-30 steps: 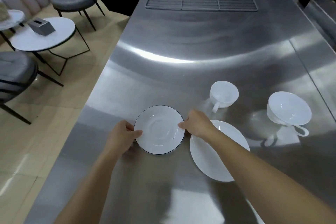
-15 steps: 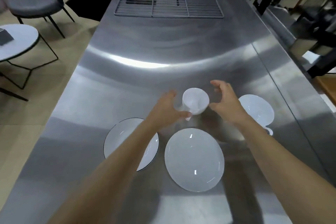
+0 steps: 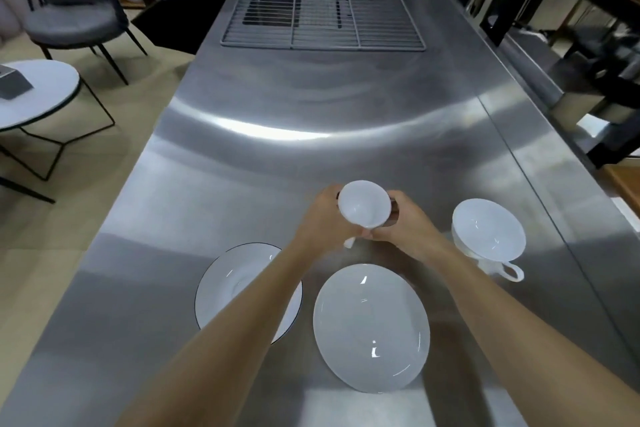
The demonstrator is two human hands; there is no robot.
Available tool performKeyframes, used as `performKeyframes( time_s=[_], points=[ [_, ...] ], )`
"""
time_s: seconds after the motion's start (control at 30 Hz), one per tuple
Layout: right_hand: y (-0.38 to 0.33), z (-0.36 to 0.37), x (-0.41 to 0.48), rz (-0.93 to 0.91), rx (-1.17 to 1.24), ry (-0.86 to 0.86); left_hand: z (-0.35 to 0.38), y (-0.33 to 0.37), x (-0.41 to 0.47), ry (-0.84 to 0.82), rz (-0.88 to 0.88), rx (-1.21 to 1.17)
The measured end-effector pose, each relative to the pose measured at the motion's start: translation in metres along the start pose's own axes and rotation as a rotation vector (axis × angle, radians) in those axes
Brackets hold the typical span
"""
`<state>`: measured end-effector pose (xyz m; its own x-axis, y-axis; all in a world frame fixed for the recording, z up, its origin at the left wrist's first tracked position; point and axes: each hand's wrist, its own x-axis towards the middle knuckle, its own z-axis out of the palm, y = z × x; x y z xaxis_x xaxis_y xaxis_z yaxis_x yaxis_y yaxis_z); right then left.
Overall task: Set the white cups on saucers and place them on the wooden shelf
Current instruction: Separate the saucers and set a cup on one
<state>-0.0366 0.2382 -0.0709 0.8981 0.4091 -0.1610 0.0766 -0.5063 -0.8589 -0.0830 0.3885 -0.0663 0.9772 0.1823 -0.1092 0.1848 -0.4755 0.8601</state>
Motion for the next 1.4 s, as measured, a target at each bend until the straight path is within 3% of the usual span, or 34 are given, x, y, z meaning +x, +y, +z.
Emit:
performKeyframes(
  time_s=[0.17, 0.37, 0.67, 1.03, 1.17, 1.27, 1.4],
  points=[
    [-0.037, 0.023, -0.002, -0.092, -0.005, -0.111, -0.05, -0.001, -0.034, 0.128, -0.02, 0.002],
    [-0.068, 0.076, -0.016, -0.159, -0.06, -0.331, -0.096, -0.022, -0.095, 0.217, -0.176, 0.056],
    [-0.061, 0.122, -0.042, -0.179, -0.145, -0.513, -0.093, -0.056, -0.152, 0.277, -0.359, -0.02],
    [-0.051, 0.124, -0.042, -0.139, -0.141, -0.511, -0.088, -0.067, -0.151, 0.217, -0.358, -0.005],
    [-0.049, 0.114, -0.044, -0.155, -0.188, -0.533, -0.085, -0.056, -0.148, 0.2, -0.332, 0.229],
    [-0.053, 0.092, -0.039, -0.172, -0.197, -0.452, -0.083, -0.034, -0.131, 0.255, -0.218, 0.243],
    [-0.049, 0.044, -0.031, -0.158, -0.149, -0.253, -0.057, 0.002, -0.084, 0.136, -0.026, 0.181]
  ],
)
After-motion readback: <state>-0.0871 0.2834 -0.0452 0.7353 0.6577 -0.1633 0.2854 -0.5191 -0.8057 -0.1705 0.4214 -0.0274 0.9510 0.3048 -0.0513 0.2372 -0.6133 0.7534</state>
